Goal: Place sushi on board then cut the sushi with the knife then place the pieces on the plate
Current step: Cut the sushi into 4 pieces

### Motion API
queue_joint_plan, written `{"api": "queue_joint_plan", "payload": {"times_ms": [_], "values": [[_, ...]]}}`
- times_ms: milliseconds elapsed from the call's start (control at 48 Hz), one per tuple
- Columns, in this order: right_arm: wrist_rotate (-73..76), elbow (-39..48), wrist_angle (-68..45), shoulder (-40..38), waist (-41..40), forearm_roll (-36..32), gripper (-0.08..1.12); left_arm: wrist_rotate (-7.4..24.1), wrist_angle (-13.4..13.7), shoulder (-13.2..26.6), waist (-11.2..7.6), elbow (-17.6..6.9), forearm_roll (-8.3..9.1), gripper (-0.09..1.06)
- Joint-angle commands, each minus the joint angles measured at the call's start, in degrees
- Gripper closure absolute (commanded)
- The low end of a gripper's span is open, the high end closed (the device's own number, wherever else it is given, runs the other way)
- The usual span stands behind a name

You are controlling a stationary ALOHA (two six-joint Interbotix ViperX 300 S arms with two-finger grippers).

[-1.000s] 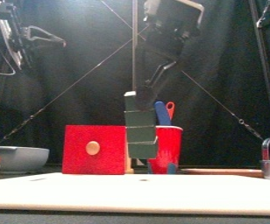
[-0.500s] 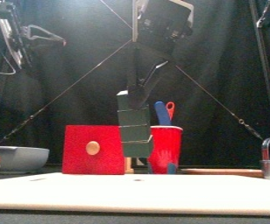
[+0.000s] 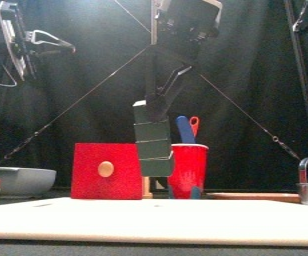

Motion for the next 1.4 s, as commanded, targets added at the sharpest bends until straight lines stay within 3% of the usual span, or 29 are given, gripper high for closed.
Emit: {"api": "queue_joint_plan", "payload": {"times_ms": [21, 312, 1188, 1396], "values": [[1.05, -1.76, 0.26, -1.76, -0.44, -0.70, 0.23, -0.09, -0.53, 0.26, -0.44, -1.32, 0.53, 0.63], [2.29, -0.97, 0.44, -2.46, -0.53, 1.23, 0.23, 0.09, -0.53, 0.26, -0.35, -1.76, 1.93, 0.63], [0.97, 1.93, -2.64, -4.48, -0.70, -1.32, 0.23, 0.00, -1.49, 0.26, 0.09, -2.20, 2.72, 0.63], [1.32, 1.67, -3.60, -4.57, -2.20, 3.34, 0.23, -0.09, -1.49, 0.26, 0.09, -2.29, 2.64, 0.63]]}}
